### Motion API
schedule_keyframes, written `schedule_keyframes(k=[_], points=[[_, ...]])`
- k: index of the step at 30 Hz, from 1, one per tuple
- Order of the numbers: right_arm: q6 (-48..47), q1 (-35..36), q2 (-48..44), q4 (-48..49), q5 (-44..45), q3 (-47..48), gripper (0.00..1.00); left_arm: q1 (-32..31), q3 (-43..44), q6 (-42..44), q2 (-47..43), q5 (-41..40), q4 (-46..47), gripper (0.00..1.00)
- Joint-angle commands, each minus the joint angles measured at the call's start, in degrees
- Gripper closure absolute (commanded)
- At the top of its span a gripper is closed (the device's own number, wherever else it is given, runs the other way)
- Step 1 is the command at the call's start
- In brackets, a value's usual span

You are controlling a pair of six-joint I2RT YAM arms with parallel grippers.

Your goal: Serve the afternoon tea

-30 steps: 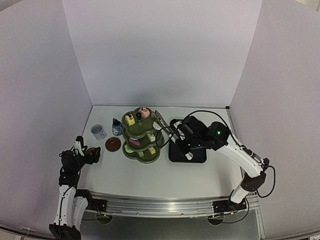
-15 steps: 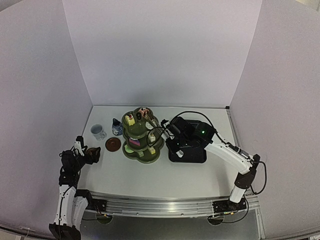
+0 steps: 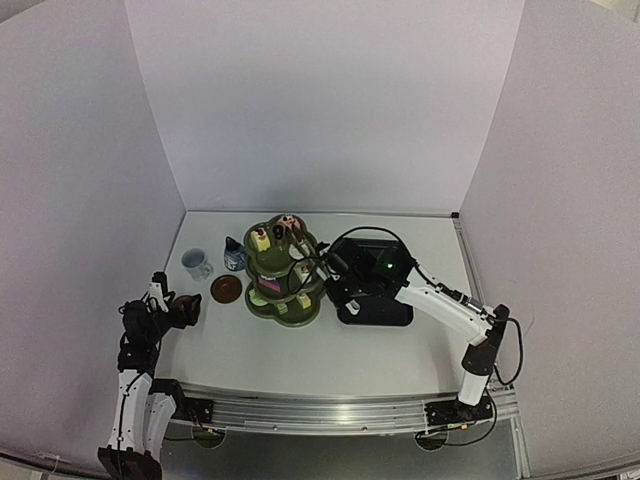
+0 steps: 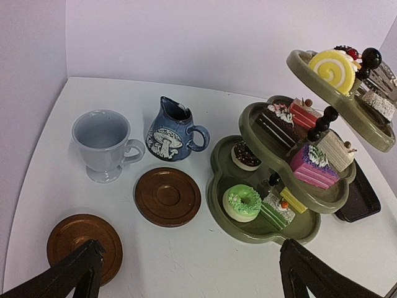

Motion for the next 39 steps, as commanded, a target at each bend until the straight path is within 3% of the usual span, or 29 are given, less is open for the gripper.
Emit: schedule_keyframes(k=[1,16,23,27,31,35,39], points=[[0.45,0.09,0.55,3.54,1.42,0.05,1.0,0.14,0.74,0.08,-0.36,0.84,0.99,0.0],[2.53,-0.02,2.11,3.77,1.85,0.94,0.74,0.07,0.65,-0.01,-0.43,0.84,0.98,0.0],[4.23,0.01,2.2,4.72,1.55,0.22,0.67,0.12,0.71,0.04,-0.59,1.33,1.07,0.01],[4.76,0.03,2.06,5.22,1.46,-0.26,0.67,0.12,1.52,3.08,-3.26,5.51,1.83,0.01],[4.99,0.04,1.64,5.74,1.67,-0.74,0.66,0.09,4.0,11.65,-5.66,12.47,4.69,0.01],[5.21,-0.04,1.07,7.07,2.14,-1.47,0.66,0.01,11.09,17.98,0.69,19.99,5.06,0.01],[5.15,0.06,1.04,9.0,1.86,-1.96,0.66,-0.02,15.36,19.13,7.08,22.56,6.26,0.01]])
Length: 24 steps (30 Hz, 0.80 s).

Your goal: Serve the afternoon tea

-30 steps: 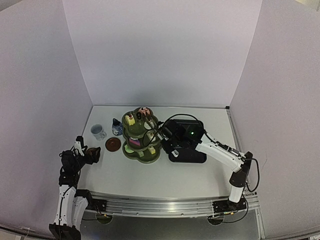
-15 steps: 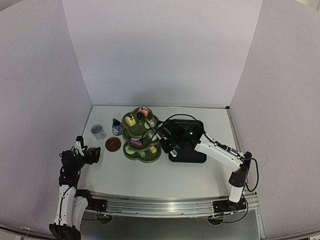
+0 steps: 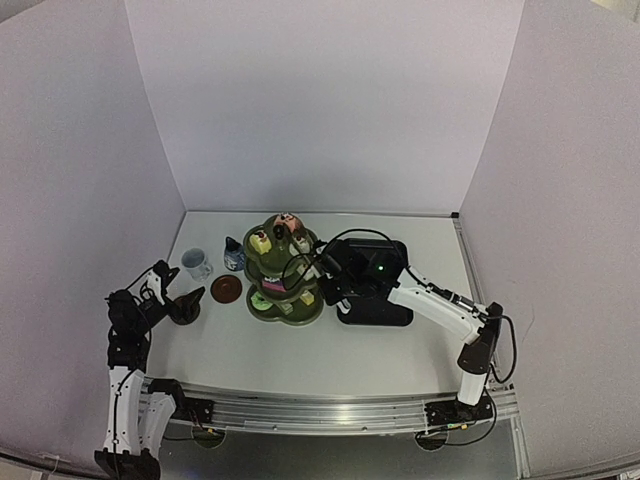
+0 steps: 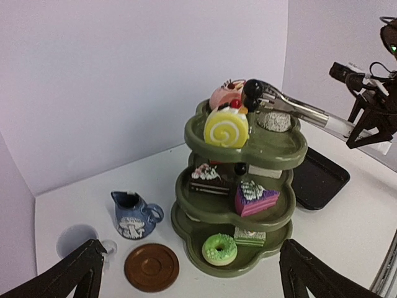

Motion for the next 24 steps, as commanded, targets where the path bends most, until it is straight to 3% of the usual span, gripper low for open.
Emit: schedule_keyframes(k=[1,24], points=[[0.68,0.03,-0.83,3.78,0.5,-0.4,0.66,-0.05,5.11,4.62,5.86,6.57,3.98,0.01],[0.84,-0.02,-5.61,8.08,3.04,-3.67,0.65,-0.14,3.1,2.41,4.49,6.16,2.94,0.01]])
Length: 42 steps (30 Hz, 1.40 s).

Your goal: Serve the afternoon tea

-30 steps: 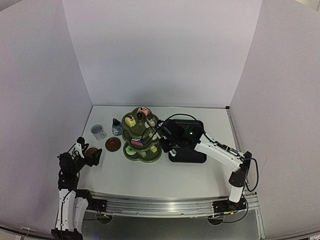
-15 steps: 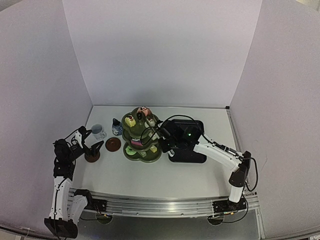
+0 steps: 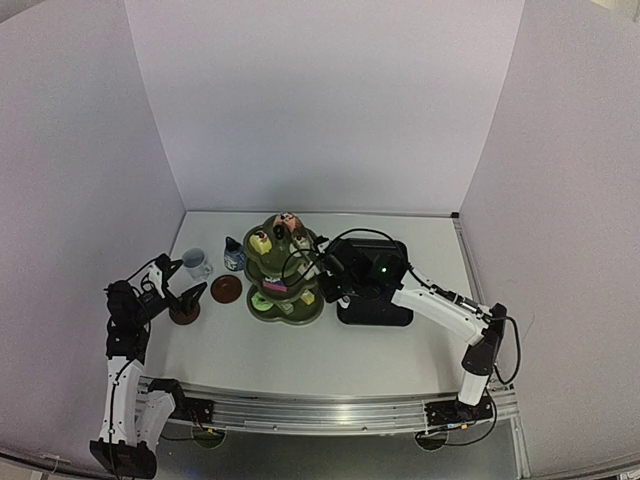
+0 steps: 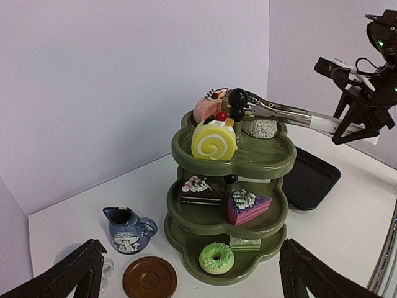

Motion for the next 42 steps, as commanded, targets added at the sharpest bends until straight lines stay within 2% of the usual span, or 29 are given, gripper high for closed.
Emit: schedule_keyframes(k=[1,42], points=[[0.66,0.01,-4.19,3.32,1.88,-1.01,0.65,-0.16,-0.47,0.08,-0.47,0.91,-0.23,0.01],[-2.81,0.03,-7.33,6.58,4.97,2.26,0.66,-0.14,-1.09,0.95,-0.51,0.63,-0.91,0.01]])
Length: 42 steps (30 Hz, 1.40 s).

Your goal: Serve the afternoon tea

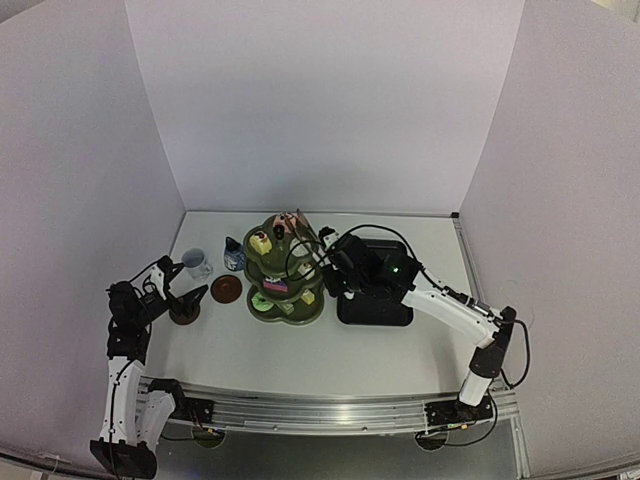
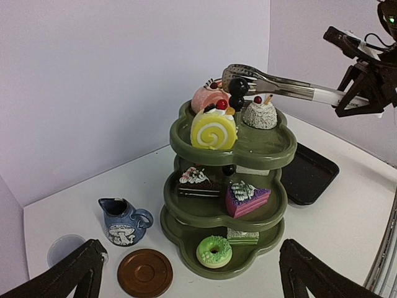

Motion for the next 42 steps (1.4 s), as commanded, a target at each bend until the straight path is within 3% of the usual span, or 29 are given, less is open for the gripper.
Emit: schedule_keyframes(k=[1,14,19,28,42], points=[[-0.87,0.03,-3.84,3.5,1.72,3.47,0.66,-0.14,-0.18,0.64,-0.45,0.68,0.34,0.01],[-2.78,-0.72,-6.29,4.31,4.77,8.47,0.65,-0.13,-0.49,0.02,-1.14,0.37,-0.28,0.01],[-0.11,-7.34,-9.9,4.3,5.41,7.49,0.65,-0.14,-0.75,-0.73,-1.72,-0.22,-0.58,0.01],[10.55,-19.28,-18.11,3.44,6.64,-11.39,0.65,-0.1,-1.02,-1.23,-2.96,-1.44,-1.93,0.01],[19.85,-21.5,-13.14,4.6,3.77,-34.22,0.67,-0.14,-2.23,-2.4,-4.67,-3.4,-3.11,0.01]])
